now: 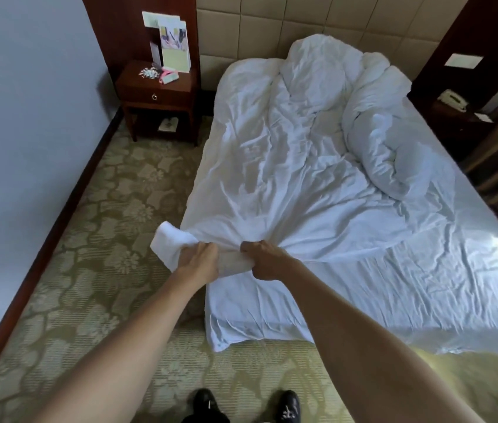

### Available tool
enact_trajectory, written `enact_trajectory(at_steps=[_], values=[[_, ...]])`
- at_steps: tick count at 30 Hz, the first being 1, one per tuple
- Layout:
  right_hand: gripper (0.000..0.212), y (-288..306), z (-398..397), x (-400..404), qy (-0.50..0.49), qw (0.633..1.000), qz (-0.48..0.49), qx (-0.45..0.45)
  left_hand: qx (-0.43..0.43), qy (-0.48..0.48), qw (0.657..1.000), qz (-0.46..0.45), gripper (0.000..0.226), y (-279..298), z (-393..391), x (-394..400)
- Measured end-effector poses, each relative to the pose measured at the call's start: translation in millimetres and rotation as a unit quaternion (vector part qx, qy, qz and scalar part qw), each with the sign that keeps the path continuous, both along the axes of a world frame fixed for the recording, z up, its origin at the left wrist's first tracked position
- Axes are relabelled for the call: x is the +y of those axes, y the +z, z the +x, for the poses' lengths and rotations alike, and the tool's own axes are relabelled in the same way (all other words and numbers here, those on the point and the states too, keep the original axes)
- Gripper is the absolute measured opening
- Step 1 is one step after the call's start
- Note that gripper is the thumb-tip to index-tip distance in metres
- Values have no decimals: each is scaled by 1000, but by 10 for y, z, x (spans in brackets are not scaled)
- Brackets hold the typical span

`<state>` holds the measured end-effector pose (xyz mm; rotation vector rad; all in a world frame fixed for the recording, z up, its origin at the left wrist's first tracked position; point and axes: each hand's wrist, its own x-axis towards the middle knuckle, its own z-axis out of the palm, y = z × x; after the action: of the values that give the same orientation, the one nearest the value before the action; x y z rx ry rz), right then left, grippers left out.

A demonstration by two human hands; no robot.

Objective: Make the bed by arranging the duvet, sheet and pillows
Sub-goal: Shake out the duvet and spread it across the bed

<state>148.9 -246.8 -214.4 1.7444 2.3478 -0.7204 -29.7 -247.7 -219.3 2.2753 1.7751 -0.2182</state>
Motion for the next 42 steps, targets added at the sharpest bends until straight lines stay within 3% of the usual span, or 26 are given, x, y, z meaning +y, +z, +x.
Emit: enact_trajectory(at_steps=[3,9,21,35,42], values=[[37,-20,241,-77,-20,988,-93,123,28,4,999,-36,24,-103,153,-25],[22,-9,1271,-274,-80,982,-104,135,-44,48,992,-111,9,-82,1117,-179],[27,34,3656,-551,-216,971,-80,70,-100,6,985,-138,10,91,3258,-247],[20,-94,5100,640,-270,958,-82,-57,-153,-36,977,-143,12,-386,4754,1172],[14,-54,5836,1101,-304,943,-106,-78,-154,-69,971,-172,11,-465,5462,1669]])
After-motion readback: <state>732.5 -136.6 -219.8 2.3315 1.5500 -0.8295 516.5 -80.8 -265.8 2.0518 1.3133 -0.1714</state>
